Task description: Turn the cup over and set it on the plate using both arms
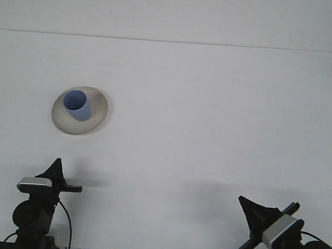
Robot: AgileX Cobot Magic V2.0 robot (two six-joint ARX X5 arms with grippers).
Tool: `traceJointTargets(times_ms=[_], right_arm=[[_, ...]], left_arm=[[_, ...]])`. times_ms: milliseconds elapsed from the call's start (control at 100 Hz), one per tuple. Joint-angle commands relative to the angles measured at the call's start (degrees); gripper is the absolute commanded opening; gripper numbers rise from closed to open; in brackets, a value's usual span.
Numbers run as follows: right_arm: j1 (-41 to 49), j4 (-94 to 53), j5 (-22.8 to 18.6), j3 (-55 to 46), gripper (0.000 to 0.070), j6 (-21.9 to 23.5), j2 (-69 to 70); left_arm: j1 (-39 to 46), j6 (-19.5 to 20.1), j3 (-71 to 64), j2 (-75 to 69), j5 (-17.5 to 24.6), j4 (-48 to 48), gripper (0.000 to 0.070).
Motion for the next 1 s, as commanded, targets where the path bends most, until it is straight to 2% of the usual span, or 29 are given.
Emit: traceJointTargets(times_ms=[0,160,320,370,510,590,820,990], right_arm=[[0.61,0.57,0.09,0.26,0.0004,-0.22,-0.07],[-3.54,1.68,1.42,-0.02,0.0004,-2.69,-0.07],[-18.97,13.27,0.85,-8.94,0.0004,-5.46,-1.84],[-25.16,18.56,-1.79,-13.31,0.0004,-5.25,-3.10],[-40.57,29.99,-14.25,-24.59,0.0005,-2.51,-6.58],[-46.05,34.56,-17.92,-29.66,0.0004,-0.98,-7.85],[-50.29,39.04,-17.33,-38.47,0.0005,-0.50,-8.66],[-50.29,35.63,-17.16,-38.32,0.0005,-0.46,-8.66]], left_arm=[[0.09,0.72,-1.11,-0.09,-0.31,0.59,0.0013],[0.09,0.72,-1.11,-0.09,-0.31,0.59,0.0013],[0.09,0.72,-1.11,-0.09,-0.31,0.59,0.0013],[0.09,0.72,-1.11,-0.09,-0.31,0.57,0.0013],[0.09,0.72,-1.11,-0.09,-0.31,0.59,0.0013],[0.09,0.74,-1.11,-0.09,-0.31,0.59,0.0013],[0.09,0.74,-1.11,-0.09,-0.31,0.59,0.0013],[0.09,0.74,-1.09,-0.07,-0.31,0.59,0.0013]])
